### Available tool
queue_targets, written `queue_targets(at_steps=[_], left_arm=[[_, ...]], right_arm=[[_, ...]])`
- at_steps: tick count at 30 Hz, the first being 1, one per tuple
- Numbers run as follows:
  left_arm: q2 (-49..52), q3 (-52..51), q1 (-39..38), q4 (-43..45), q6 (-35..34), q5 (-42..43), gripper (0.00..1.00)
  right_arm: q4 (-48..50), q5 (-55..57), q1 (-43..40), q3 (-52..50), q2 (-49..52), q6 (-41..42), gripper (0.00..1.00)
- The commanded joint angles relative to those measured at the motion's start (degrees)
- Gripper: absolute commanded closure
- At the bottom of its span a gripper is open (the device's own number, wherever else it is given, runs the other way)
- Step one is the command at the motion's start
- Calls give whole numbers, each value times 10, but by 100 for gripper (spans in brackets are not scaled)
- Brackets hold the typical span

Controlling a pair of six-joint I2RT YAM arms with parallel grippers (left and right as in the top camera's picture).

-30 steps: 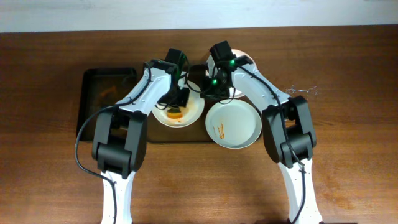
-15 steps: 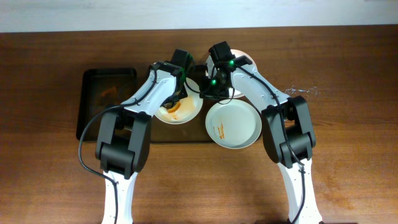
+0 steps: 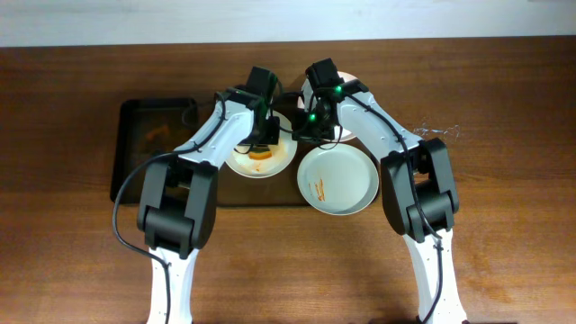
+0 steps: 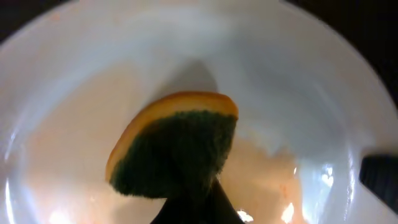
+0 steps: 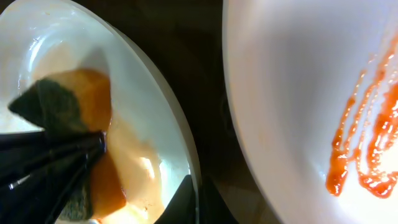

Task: Clean dirty plates on tray and stack at the side
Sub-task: 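Scrub the left plate with the sponge while the right gripper holds it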

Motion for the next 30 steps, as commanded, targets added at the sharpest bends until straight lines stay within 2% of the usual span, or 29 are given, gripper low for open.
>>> queue_targets(at_steps=[1, 3, 4, 7, 9, 10, 12, 15, 18, 21, 24, 28, 30], left_arm=[[28, -15, -3, 12, -116, -90, 100], [28, -15, -3, 5, -198, -136, 100], [28, -15, -3, -12, -264, -162, 100], [28, -15, -3, -98, -412, -192, 100], [28, -15, -4, -145, -421, -188, 100], [28, -15, -5, -164, -400, -187, 100], [28, -15, -5, -169, -302, -166, 100], [28, -15, -5, -158, -82, -14, 100], [28, -15, -5, -134, 23, 87, 100], [28, -15, -5, -122, 38, 92, 100], [28, -15, -5, -72, 145, 142, 100], [28, -15, -5, -3, 154, 141, 100], [28, -15, -3, 19, 153, 106, 100]], right_arm=[[-1, 3, 3, 0, 2, 3, 96], [-1, 3, 3, 0, 2, 3, 95], [-1, 3, 3, 0, 2, 3, 95], [-1, 3, 3, 0, 2, 3, 95], [-1, 3, 3, 0, 2, 3, 95], [-1, 3, 3, 0, 2, 3, 96], [-1, 3, 3, 0, 2, 3, 96], [-1, 3, 3, 0, 2, 3, 95], [-1, 3, 3, 0, 2, 3, 95], [-1, 3, 3, 0, 2, 3, 95], [1, 3, 3, 0, 2, 3, 95], [1, 3, 3, 0, 2, 3, 95], [1, 3, 3, 0, 2, 3, 95]])
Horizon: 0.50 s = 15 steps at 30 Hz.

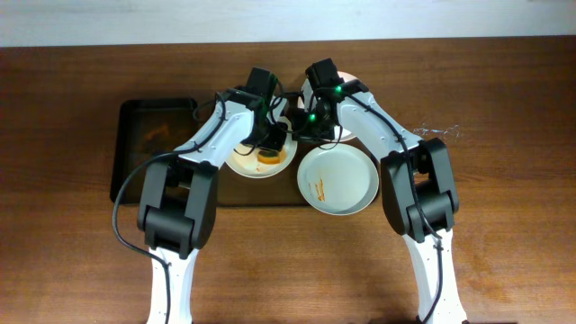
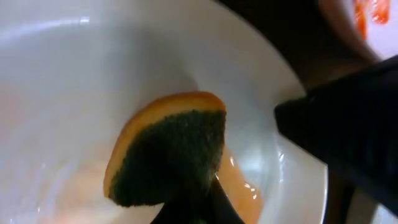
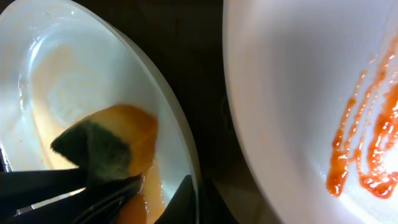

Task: Clean dirty plates on tray and stack at the side
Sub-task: 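Scrub the left plate with the sponge while the right gripper holds it, then lift the scrubbed plate with the right gripper and carry it right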

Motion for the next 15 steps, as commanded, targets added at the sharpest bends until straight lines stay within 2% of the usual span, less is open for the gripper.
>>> queue_targets(at_steps=[1, 2, 3, 4, 6, 9, 12, 14, 15], left_arm=[[28, -12, -4, 25, 21, -46, 100], [28, -12, -4, 23, 13, -129, 100], [28, -12, -4, 20, -7, -168, 100], [28, -12, -5, 12, -56, -221, 100], [28, -12, -7, 2, -146, -268, 100], [28, -12, 6, -39, -301, -312, 100], [28, -12, 12, -95, -446, -311, 100], [28, -12, 11, -132, -505, -307, 100], [28, -12, 11, -139, -504, -306, 100]], right_arm=[[1, 3, 3, 0, 2, 2, 95], [1, 3, 3, 0, 2, 2, 95], [1, 3, 3, 0, 2, 3, 95], [1, 3, 3, 0, 2, 2, 95], [1, 3, 3, 0, 2, 2, 95], [0, 3, 3, 0, 2, 2, 95], [0, 3, 3, 0, 2, 2, 95], [0, 3, 3, 0, 2, 2, 95], [0, 3, 3, 0, 2, 2, 95]])
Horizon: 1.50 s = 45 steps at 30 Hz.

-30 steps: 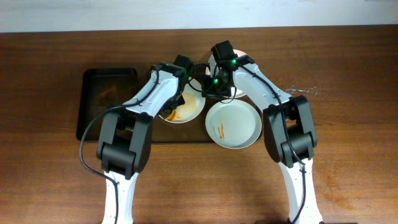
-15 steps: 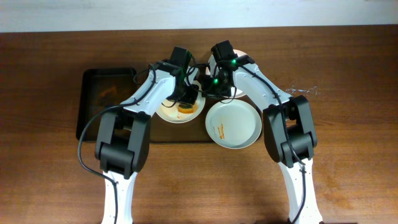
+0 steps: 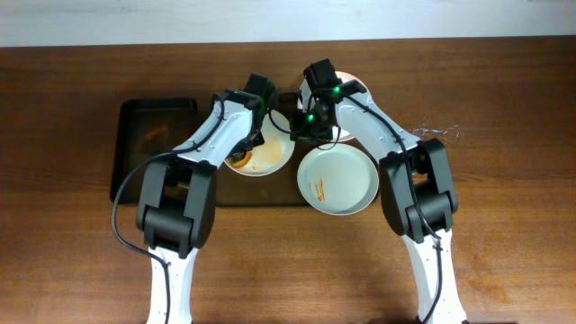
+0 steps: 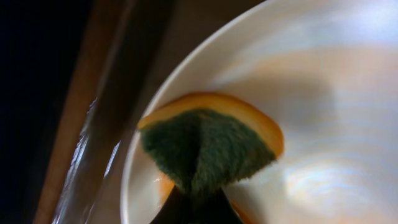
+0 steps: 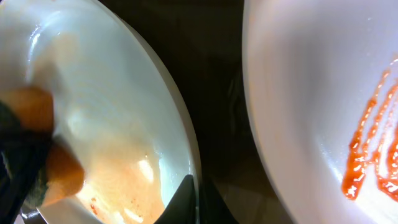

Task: Clean dirty plates on tray and stack at the side
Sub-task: 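Lift the scrubbed plate with the right gripper and carry it right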

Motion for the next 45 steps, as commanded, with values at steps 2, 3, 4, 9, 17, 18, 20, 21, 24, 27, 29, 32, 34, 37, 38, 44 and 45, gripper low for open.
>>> queue_targets(at_steps=[2, 3, 4, 9, 17, 18, 20, 21, 24, 27, 29, 32, 34, 37, 38, 44, 45], left_arm=[[26, -12, 5, -44, -89, -9, 100], [22, -11, 4, -46, -67, -9, 100], [17, -2, 4, -49, -21, -9, 100], [-48, 82, 5, -94, 98, -5, 100], [-139, 107, 23, -101, 180, 70, 100], [-139, 107, 28, -105, 208, 108, 100], [-139, 107, 51, -118, 243, 172, 100], [-139, 107, 61, -124, 250, 185, 100], [-139, 107, 95, -143, 270, 209, 100], [-139, 107, 104, -145, 270, 208, 100], [-139, 107, 104, -143, 269, 208, 100], [-139, 107, 104, -141, 270, 208, 100], [-139, 107, 104, -137, 269, 208, 100], [-139, 107, 104, -129, 269, 208, 100], [-139, 106, 104, -127, 269, 208, 100], [-139, 106, 106, -125, 269, 203, 100], [-139, 106, 107, -125, 269, 203, 100]], right_arm=[[-7, 3, 2, 0, 2, 2, 95], [-11, 4, 3, 0, 2, 2, 95], [-11, 4, 5, 0, 2, 2, 95], [-10, 34, 13, 0, 2, 2, 95], [-4, 65, 34, 0, 2, 2, 82], [-3, 69, 38, 0, 3, 2, 82], [-2, 92, 45, 0, 3, 2, 85], [-2, 94, 49, 0, 3, 2, 95], [-2, 94, 49, 0, 3, 2, 96], [-22, 97, 37, 0, -38, 3, 96], [-38, 141, 33, 0, -83, 3, 96], [-90, 298, 49, 0, -163, 2, 96], [-113, 405, 65, 0, -186, 2, 96], [-138, 556, 103, 0, -195, 2, 96], [-143, 596, 117, 0, -195, 3, 96], [-145, 847, 205, 0, -195, 3, 96], [-146, 877, 214, 0, -195, 3, 96]])
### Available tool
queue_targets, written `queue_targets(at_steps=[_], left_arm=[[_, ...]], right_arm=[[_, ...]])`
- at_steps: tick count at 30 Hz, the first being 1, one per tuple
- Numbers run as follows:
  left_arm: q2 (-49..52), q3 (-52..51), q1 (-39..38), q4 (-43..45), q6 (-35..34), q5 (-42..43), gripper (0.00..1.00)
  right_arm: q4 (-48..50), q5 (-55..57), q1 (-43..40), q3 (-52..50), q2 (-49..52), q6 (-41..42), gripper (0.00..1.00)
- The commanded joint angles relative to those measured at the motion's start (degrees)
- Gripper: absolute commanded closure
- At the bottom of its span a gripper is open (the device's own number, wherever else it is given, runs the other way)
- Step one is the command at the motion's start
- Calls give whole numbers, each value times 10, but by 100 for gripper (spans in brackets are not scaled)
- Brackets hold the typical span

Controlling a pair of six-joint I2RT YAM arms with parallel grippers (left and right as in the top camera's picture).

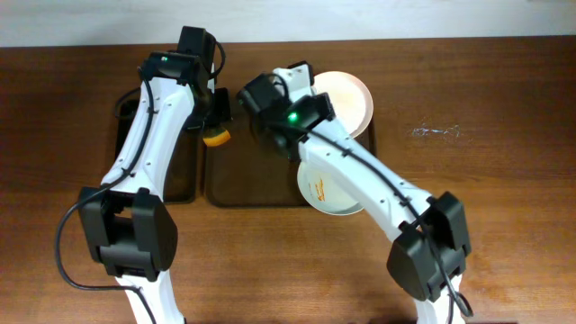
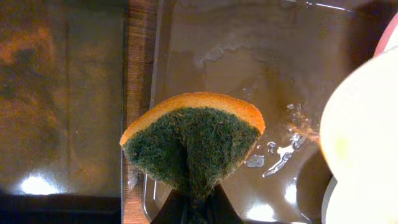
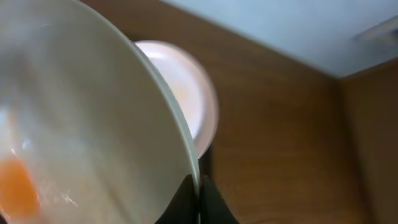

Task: Clean dirty plates on tray and stack at the side
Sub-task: 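Lift the scrubbed plate with the right gripper and carry it right, then set the plate down on the table right of the tray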

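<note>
My left gripper (image 2: 193,210) is shut on an orange and green sponge (image 2: 193,140), held above the wet dark tray (image 2: 236,56); overhead the sponge (image 1: 214,137) hangs over that tray's left edge. The right gripper (image 3: 199,188) is shut on the rim of a white plate (image 3: 93,137), lifted and steeply tilted, with an orange smear low on its face. Beyond it a pale plate (image 3: 186,90) lies on the wooden table at the side, overhead at the back right (image 1: 346,97). A white plate with ketchup streaks (image 1: 317,193) sits at the tray's right end, partly under my right arm.
Two dark trays lie side by side: a left one (image 1: 180,171) and the wet middle one (image 1: 243,180). Bare wooden table (image 1: 486,135) spreads to the right and along the front.
The sponge has left the plate and is now held to the left, above the tray edge. The right gripper has raised the plate off the tray and tilted it, with the side plate beyond it.
The sponge was in the plate's middle, then by its right rim beside the right gripper, then at its left rim, while the right gripper pinched the rim on the tray. Now the plate is lifted clear and the sponge is away from it.
</note>
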Motion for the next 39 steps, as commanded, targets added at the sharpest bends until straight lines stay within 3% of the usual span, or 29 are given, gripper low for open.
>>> queue_targets(at_steps=[1, 8, 15, 19, 23, 27, 30, 32, 39], left_arm=[[-7, 8, 6, 2, 8, 0, 100], [-7, 8, 9, 15, 2, 0, 100], [-7, 8, 22, 15, 2, 0, 100], [-7, 8, 22, 15, 2, 0, 100], [-7, 8, 34, 15, -30, 0, 100], [-7, 8, 36, 19, -36, 0, 100], [-7, 8, 36, 32, -37, 0, 100], [-7, 8, 36, 45, -37, 0, 100], [-5, -7, 36, 58, -37, 0, 100]], right_arm=[[-2, 183, 34, 3, -6, 5, 96], [11, 353, 93, 3, -6, 5, 96], [11, 345, 97, 3, -6, 6, 96], [0, 216, 97, 3, -6, 6, 96], [-28, -48, 56, 3, -6, 5, 96], [-50, -322, -56, 3, -15, -27, 96], [-43, -521, -186, 3, -43, -54, 96], [-51, -582, -287, 3, -44, -72, 96], [-113, -594, -589, -1, -44, -127, 96]])
